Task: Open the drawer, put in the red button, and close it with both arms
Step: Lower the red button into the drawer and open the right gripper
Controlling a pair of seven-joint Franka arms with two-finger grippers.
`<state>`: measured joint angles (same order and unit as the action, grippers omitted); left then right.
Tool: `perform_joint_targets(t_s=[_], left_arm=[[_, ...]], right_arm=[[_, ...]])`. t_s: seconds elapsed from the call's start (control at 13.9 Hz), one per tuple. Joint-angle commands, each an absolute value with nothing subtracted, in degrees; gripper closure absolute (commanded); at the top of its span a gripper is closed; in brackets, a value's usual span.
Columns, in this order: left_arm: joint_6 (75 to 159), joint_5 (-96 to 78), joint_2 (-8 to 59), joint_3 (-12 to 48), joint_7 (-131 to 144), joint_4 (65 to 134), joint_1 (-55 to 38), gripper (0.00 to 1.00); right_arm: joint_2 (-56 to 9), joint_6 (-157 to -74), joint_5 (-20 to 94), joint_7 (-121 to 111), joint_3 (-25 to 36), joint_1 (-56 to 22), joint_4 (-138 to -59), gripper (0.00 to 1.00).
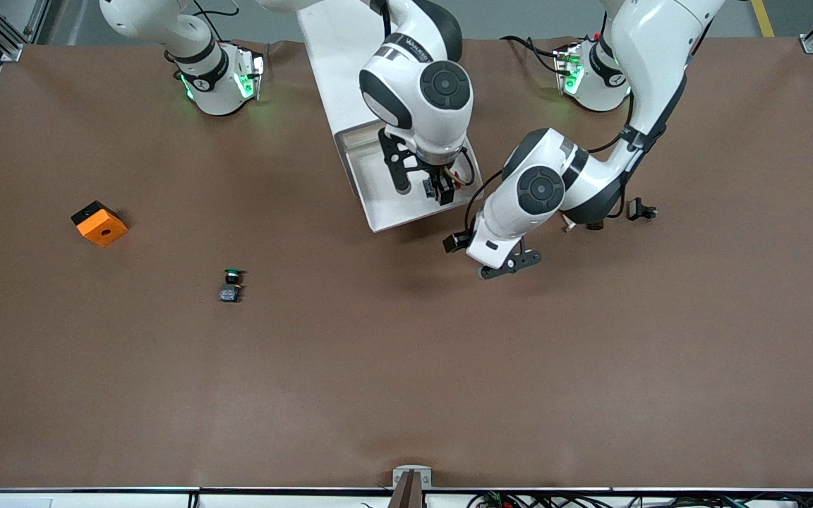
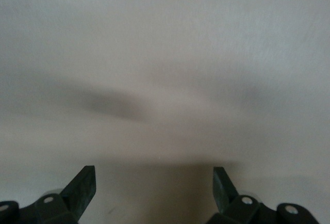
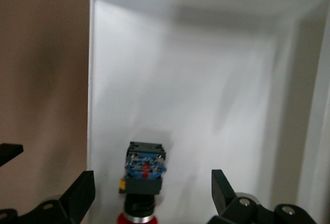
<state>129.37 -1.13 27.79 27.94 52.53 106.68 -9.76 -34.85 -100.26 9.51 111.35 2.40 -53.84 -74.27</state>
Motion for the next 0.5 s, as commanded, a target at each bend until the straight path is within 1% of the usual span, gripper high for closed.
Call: perform_joint_targets(t_s=[0.0, 0.22, 0.43], left_arm=[[127.62, -0.53, 26.81, 28.39, 53.08, 107.67, -11.24, 0.00], [127.62, -1.14, 26.89, 28.39, 56.76, 107.40, -14.14, 0.00], [127.62, -1.05, 27.77, 28.39, 61.07, 106.96, -17.39, 0.00]], right_arm=[[-33.58, -92.05, 12.21, 92.60, 2.11, -50.55, -71.20, 0.00], [-31.56, -87.47, 12.13, 77.40, 2.28, -47.03, -71.19, 0.00], [-29.45, -85.79, 10.29, 62.97, 2.90, -44.14, -71.28, 0.00]])
